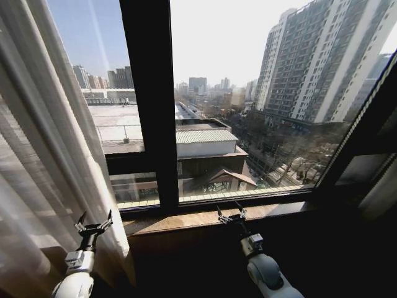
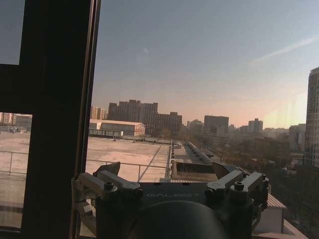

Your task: Open the curtains by pulling them apart, changing their state from closed to fully open.

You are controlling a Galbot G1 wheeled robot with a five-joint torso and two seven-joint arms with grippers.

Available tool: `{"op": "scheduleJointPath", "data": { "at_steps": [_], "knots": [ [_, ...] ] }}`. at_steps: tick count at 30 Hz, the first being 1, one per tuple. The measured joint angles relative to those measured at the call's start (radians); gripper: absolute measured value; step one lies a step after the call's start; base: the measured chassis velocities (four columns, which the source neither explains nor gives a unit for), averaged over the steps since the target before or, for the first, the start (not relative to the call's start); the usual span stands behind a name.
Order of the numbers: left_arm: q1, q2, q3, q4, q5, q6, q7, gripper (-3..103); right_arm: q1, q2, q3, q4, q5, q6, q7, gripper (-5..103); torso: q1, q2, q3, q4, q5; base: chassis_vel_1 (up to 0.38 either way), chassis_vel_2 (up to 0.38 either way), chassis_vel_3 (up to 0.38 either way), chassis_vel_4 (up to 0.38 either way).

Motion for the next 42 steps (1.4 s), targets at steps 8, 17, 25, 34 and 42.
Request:
{"op": "scheduleJointPath", "data": {
  "at_steps": [8,17,25,34,42],
  "knots": [
    [-0.035,0.001,0.023,0.032,-0.001,0.005,0.008,100,0.0,0.0,0.0,0.0,0.0,0.0,0.0,100,0.0,0.0,0.0,0.0001,0.0001,-0.029,0.028,0.019,-0.021],
    [-0.07,0.032,0.013,0.098,-0.015,0.008,0.006,100,0.0,0.0,0.0,0.0,0.0,0.0,0.0,100,0.0,0.0,0.0,0.0001,0.0001,-0.037,0.031,0.035,-0.035],
    [-0.117,0.072,0.036,0.146,-0.034,0.007,0.007,100,0.0,0.0,0.0,0.0,0.0,0.0,0.0,100,0.0,0.0,0.0,0.0,0.0002,0.0,0.0,0.0,0.0],
    [-0.173,0.089,0.085,0.182,-0.066,0.029,0.008,100,0.0,0.0,0.0,0.0,0.0,0.0,0.0,100,0.0,0.0,0.0,0.0001,0.0,0.0,0.0,0.0,0.0],
    [-0.175,0.07,0.088,0.187,-0.086,0.036,0.029,83,0.0,0.0,0.0,0.0,0.0,0.0,0.0,100,0.0,0.0,0.0,0.0,0.0002,0.0,0.0,0.0,0.0]
  ]
}}
